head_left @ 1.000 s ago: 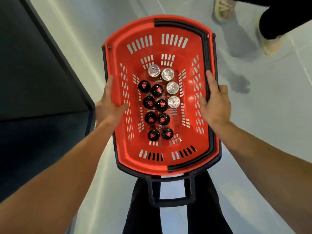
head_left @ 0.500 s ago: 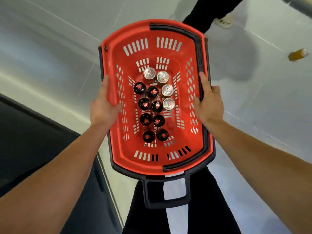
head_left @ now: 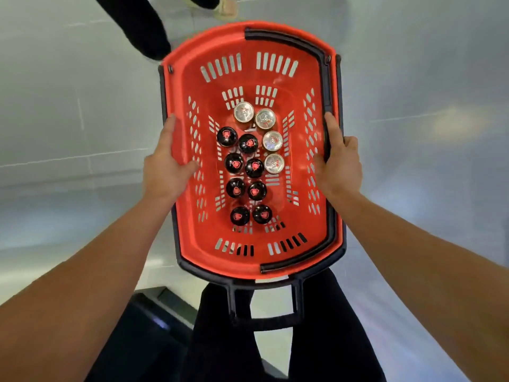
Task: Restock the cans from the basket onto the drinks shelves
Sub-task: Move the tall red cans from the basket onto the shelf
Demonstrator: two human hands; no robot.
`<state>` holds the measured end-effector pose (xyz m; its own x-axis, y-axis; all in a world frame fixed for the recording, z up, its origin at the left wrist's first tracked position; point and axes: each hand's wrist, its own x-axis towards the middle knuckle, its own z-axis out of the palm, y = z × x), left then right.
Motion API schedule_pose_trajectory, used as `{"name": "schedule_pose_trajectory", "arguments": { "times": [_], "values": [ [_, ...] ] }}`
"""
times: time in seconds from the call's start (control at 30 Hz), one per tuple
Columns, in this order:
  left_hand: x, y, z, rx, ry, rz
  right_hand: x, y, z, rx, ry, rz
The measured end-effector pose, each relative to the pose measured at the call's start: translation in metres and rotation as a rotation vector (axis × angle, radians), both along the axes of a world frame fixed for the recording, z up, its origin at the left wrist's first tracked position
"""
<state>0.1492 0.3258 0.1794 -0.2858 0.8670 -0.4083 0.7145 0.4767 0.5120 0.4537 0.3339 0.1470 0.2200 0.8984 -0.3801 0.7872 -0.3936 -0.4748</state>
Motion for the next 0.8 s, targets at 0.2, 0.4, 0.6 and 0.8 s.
{"name": "schedule_pose_trajectory", "arguments": {
  "times": [0.2, 0.4, 0.6, 0.8],
  "values": [
    [0.12, 0.074, -0.007, -0.01, -0.027, -0.293, 0.109, -0.021, -0.003, 0.011, -0.02, -0.289],
    [0.242, 0.134, -0.014, 0.009, -0.027, -0.547, 0.202, -0.025, -0.002, 0.024, -0.05, -0.531],
    [0.335, 0.196, -0.012, 0.034, -0.059, -0.721, 0.274, 0.0, 0.009, 0.044, -0.083, -0.668],
    [0.411, 0.277, -0.008, 0.001, -0.07, -0.853, 0.33, 0.056, 0.019, 0.011, -0.093, -0.771]
  ]
}}
